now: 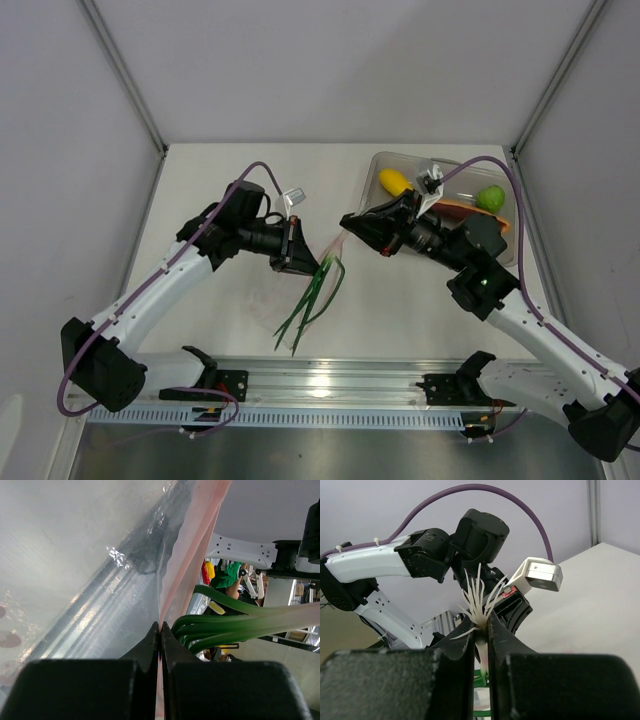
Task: Place the food in the zip-top bag and seal the zipper
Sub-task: Place the fake vegetable in the zipper food storage bag.
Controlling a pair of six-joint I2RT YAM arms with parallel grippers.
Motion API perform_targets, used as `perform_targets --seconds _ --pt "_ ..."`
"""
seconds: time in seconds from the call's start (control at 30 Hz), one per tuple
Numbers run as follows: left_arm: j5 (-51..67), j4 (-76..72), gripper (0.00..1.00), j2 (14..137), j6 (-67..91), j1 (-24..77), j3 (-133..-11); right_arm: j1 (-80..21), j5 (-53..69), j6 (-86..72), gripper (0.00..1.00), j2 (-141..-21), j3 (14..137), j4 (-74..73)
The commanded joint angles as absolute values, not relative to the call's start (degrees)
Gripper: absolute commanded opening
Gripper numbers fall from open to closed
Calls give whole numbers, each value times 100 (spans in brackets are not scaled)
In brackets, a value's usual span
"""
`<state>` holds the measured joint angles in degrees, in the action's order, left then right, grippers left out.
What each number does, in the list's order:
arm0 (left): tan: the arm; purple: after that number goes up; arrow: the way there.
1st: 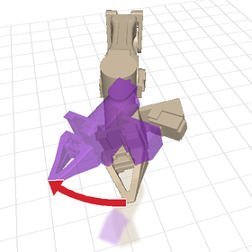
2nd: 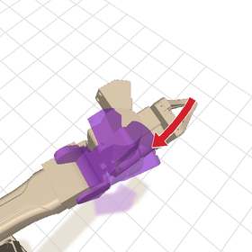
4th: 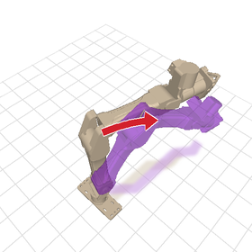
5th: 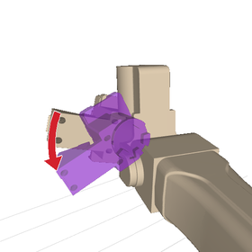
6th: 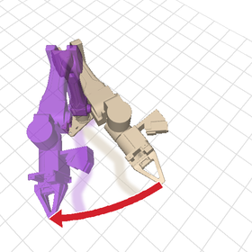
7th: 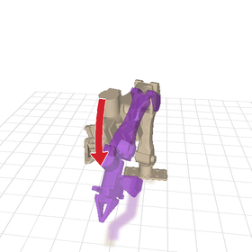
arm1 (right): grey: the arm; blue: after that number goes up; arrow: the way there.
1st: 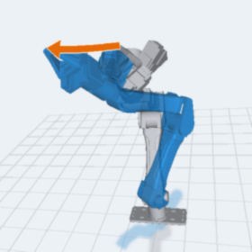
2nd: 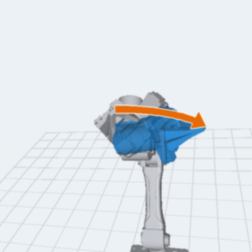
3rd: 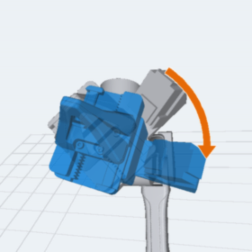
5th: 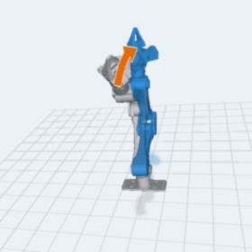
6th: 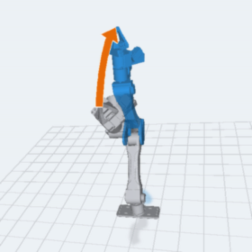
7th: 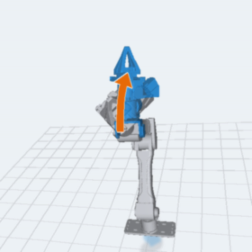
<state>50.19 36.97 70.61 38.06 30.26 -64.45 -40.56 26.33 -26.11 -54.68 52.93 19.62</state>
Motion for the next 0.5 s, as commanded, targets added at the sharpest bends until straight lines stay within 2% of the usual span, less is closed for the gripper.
perform_targets --seconds 0.0,0.47 --pt "5150 3533 1 7022 3859 3067 -6486 -4131 2496 -2645 0 -5396 5432 2259" --pt "5133 3648 1 7084 3735 3059 -6513 -4429 2408 -2663 0 -5731 5678 2505"
